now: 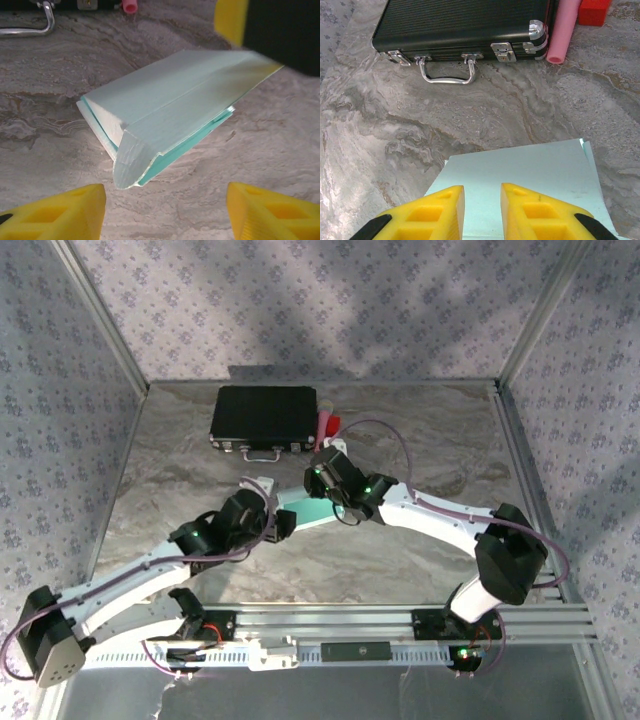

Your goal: Fold the paper box

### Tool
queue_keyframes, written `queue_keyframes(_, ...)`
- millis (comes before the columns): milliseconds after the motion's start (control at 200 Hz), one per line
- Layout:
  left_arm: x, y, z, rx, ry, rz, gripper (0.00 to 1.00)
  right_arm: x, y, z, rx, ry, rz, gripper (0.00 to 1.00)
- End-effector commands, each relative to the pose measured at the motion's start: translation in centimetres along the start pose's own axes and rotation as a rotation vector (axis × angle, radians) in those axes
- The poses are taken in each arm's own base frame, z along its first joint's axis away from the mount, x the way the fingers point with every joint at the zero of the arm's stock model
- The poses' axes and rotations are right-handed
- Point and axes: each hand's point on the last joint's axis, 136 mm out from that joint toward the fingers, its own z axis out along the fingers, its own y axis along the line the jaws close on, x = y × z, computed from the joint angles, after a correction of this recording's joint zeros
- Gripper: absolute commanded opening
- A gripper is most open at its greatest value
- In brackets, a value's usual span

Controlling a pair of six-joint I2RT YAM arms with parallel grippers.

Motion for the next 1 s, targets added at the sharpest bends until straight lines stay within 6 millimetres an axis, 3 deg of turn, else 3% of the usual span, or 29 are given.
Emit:
queue_keyframes(0,-1.2,0.0,-2.3,-0.017,-0.004,-0.052,0.64,1.2,-0.5,0.5,0.011,0.032,0.013,0.27)
queue_keyframes(95,-2.0,0.0,-2.7,-0.009,-0.001,-0.079,0.64,1.6,-0.7,0.7,0.012,0.037,0.018,0.27)
queue_keyframes(405,-3.1,1.4,-0.6,0.002,0.021,-0.179,0.59,3.8,-1.7,1.7,0.036,0.074,0.006,0.26)
queue_keyframes(660,-2.7,2.1,3.0,-0.017,0.086,-0.188,0.57,5.2,-2.3,2.5,0.05,0.102,0.001,0.26)
queue_keyframes(994,-1.4,3.1,5.4,-0.048,0.126,-0.194,0.51,7.3,-3.3,3.7,0.068,0.133,0.001,0.25)
